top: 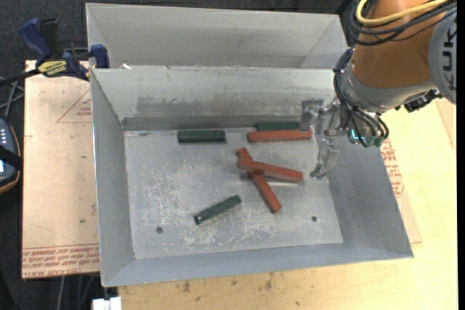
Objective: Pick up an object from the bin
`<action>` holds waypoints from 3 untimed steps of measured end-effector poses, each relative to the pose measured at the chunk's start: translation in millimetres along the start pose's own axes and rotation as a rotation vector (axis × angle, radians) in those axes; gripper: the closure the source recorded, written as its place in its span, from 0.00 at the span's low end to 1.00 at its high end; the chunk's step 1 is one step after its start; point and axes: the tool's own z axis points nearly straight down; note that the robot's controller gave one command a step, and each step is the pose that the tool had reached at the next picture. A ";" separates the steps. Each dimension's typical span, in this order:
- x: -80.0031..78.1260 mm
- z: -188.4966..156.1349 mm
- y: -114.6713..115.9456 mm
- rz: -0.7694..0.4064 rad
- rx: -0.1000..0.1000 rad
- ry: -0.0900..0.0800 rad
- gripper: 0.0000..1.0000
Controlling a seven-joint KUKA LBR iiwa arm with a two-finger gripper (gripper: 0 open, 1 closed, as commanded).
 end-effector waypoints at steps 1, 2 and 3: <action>-1.4 -4.5 0.2 -0.001 0.001 -0.008 0.00; -4.0 36.5 1.1 -0.007 0.002 -0.017 0.00; 2.0 90.2 7.0 0.137 0.000 -0.010 0.00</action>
Offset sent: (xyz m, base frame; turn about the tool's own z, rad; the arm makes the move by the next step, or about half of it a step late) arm 0.0026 0.0049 -0.1614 -0.0270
